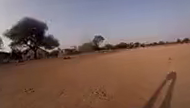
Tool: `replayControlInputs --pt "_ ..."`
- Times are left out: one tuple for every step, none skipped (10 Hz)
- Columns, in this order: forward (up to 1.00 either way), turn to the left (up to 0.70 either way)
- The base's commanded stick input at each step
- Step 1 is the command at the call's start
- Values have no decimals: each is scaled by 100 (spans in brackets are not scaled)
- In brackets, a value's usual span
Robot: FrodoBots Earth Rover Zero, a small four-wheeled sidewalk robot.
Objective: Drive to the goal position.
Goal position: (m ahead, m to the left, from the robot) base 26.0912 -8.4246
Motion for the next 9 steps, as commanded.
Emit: replayControlInputs --pt "65 0" --pt "65 0" --pt "65 0" --pt "65 0" --pt "65 0" --pt "65 0" --pt "65 0" --pt "65 0" --pt "65 0"
